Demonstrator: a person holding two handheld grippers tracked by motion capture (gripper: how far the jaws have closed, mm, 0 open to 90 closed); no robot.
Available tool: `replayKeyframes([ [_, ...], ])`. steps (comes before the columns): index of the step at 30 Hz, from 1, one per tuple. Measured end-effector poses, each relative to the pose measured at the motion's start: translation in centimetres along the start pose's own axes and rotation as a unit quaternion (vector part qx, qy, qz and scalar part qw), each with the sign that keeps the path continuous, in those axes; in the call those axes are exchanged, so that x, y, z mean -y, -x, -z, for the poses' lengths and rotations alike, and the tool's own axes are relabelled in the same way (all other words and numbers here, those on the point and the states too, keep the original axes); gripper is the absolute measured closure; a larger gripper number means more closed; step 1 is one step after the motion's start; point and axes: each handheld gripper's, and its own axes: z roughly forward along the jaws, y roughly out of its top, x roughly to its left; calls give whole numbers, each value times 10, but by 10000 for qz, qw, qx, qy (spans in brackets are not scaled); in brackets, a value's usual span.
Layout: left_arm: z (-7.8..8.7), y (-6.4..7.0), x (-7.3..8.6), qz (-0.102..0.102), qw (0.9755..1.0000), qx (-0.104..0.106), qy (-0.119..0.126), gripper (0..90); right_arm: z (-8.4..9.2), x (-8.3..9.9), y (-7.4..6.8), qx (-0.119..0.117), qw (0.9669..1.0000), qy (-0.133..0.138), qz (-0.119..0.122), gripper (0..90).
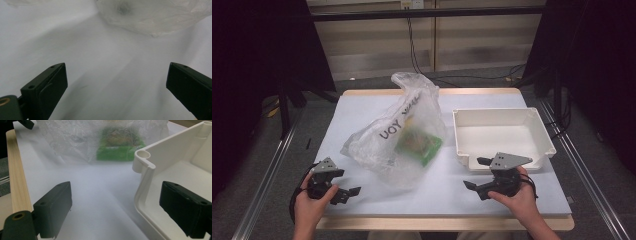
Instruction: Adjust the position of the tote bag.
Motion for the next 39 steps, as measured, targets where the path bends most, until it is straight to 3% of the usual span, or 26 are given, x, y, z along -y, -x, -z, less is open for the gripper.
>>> replayKeyframes([
  [6,-7,6,-3,-14,9999,132,-77,28,-2,-5,-7,-21,10000,-27,-49,107],
  [9,-6,7,-4,-6,9998,201,-2,28,-5,-10,-11,-110,9999,12,-97,108],
  [17,-6,6,-3,81,9998,190,-8,25,-22,-25,-23,-275,9995,-94,-126,110],
  [19,-6,6,-3,70,9998,191,-4,25,-26,-28,-27,-343,9992,-100,-161,117],
  [20,-6,6,-3,65,9998,174,-17,25,-29,-30,-30,-491,9985,-99,-226,129],
  [23,-5,6,-3,95,9997,207,-41,25,-34,-34,-35,-558,9982,-181,-79,132],
  [31,-6,6,-4,78,9997,226,-50,25,-49,-47,-45,-689,9974,-223,47,137],
  [39,-5,3,-2,140,9997,212,-3,25,-81,-58,-57,-995,9947,-242,65,137],
])
